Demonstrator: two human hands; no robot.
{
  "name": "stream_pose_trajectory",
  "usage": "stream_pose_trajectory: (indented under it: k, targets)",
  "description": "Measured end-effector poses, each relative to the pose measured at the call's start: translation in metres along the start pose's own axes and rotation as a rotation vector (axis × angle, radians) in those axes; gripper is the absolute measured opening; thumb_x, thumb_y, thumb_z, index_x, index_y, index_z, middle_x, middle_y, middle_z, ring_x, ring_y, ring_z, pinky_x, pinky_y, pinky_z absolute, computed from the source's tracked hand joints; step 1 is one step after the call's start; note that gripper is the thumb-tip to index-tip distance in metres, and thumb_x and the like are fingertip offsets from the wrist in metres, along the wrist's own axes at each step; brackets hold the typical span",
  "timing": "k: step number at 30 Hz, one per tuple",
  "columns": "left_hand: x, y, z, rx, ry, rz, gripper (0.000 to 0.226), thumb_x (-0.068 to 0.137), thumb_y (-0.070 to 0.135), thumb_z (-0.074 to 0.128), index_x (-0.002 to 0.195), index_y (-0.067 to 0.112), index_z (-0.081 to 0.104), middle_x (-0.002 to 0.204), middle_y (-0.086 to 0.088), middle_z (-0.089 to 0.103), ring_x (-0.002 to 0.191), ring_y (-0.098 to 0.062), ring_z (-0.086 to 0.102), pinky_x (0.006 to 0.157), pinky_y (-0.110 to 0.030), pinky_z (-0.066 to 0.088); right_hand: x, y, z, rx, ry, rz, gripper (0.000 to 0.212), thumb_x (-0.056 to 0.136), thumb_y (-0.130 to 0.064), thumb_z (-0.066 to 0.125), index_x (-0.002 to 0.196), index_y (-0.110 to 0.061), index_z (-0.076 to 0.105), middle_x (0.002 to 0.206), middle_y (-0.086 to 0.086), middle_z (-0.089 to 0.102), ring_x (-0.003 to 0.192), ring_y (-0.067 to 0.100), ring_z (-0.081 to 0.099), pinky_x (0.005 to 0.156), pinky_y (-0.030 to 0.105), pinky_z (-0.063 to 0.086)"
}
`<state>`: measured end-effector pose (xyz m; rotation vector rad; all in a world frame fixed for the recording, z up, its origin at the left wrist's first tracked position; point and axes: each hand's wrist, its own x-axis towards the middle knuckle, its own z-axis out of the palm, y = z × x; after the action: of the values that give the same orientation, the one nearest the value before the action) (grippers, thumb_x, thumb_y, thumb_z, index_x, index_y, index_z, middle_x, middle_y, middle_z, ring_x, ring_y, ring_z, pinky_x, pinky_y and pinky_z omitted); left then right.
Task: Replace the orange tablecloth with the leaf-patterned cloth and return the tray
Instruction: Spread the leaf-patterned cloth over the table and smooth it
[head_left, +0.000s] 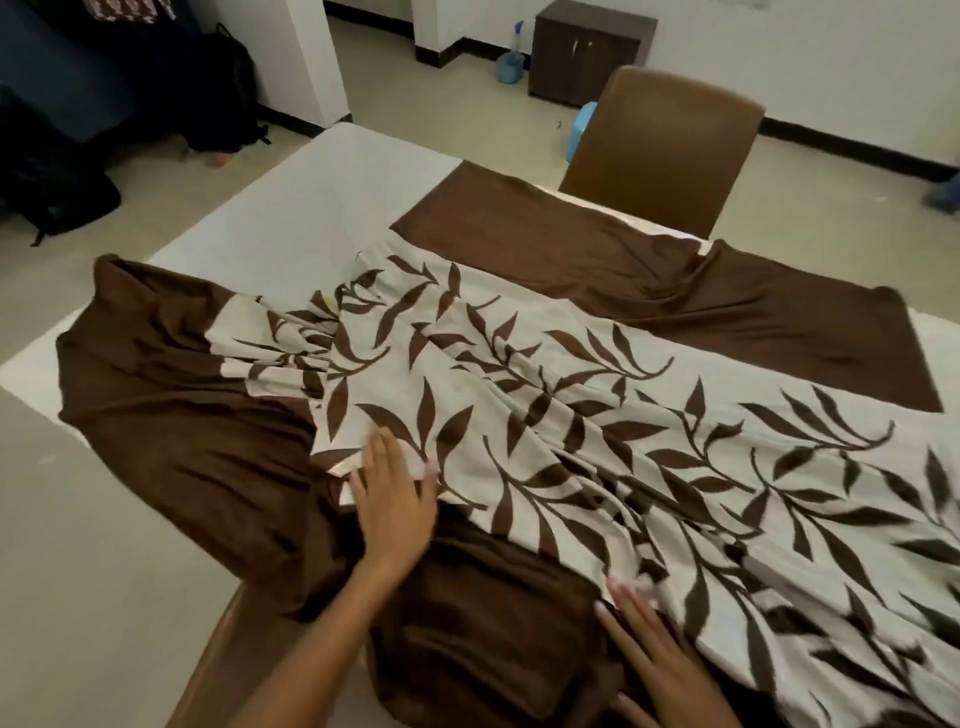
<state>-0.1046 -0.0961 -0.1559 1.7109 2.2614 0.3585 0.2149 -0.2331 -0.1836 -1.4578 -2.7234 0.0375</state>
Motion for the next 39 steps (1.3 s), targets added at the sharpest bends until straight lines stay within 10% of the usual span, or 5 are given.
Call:
stream_pose_trajectory:
  k: [7, 12, 17, 23, 39]
  targets:
    - [0.022, -0.016, 0.013, 0.165, -0.06, 0.137, 0.081, 0.09, 0.06, 0.016, 0.148, 0.003, 0.02, 0.156, -0.014, 0.017, 0.145, -0.027, 0.012, 0.115, -0.051, 0.008, -0.028, -0.015, -0.049, 0.183, -0.062, 0.112, 0.069, 0.092, -0.057, 0.042, 0.147, -0.018, 0.028, 0.157, 0.004, 0.018, 0.144, 0.019, 0.017, 0.115, 0.033, 0.015]
    - [-0.037, 0.04, 0.013, 0.009, 0.087, 0.165, 0.072, 0.096, 0.034, 0.04, 0.15, 0.004, 0.003, 0.158, -0.013, -0.005, 0.146, -0.023, -0.005, 0.115, -0.042, -0.008, -0.082, 0.039, -0.073, 0.263, 0.223, 0.796, 0.06, 0.094, -0.046, 0.03, 0.143, -0.012, 0.033, 0.156, 0.004, 0.018, 0.144, 0.018, 0.014, 0.116, 0.04, 0.009]
    - [-0.17, 0.112, 0.057, 0.0, -0.17, 0.473, 0.073, 0.095, 0.057, 0.019, 0.151, 0.011, 0.01, 0.159, -0.012, 0.001, 0.146, -0.026, 0.003, 0.116, -0.046, 0.005, -0.135, 0.05, -0.041, 0.289, 0.031, 1.346, 0.085, 0.082, -0.074, 0.001, 0.147, -0.019, 0.003, 0.158, 0.008, 0.004, 0.145, 0.026, 0.001, 0.111, 0.063, 0.01]
    - [-0.196, 0.097, 0.078, 0.167, -0.234, 0.644, 0.078, 0.091, 0.064, 0.019, 0.151, 0.014, 0.011, 0.158, -0.011, 0.006, 0.145, -0.027, 0.011, 0.114, -0.047, 0.007, -0.225, 0.063, -0.035, 0.084, -0.207, 1.061, 0.081, 0.089, -0.07, 0.013, 0.149, -0.016, 0.019, 0.159, 0.003, 0.004, 0.146, 0.02, 0.004, 0.113, 0.06, 0.009]
    - [-0.34, 0.255, 0.12, 0.135, -0.434, 1.014, 0.067, 0.095, 0.061, 0.024, 0.149, 0.022, 0.024, 0.157, -0.006, 0.015, 0.144, -0.024, 0.016, 0.112, -0.046, 0.013, -0.303, 0.06, -0.049, 0.247, 0.029, 0.969, 0.051, 0.099, -0.046, 0.017, 0.141, -0.026, 0.038, 0.155, 0.002, 0.022, 0.143, 0.019, 0.015, 0.115, 0.048, 0.011]
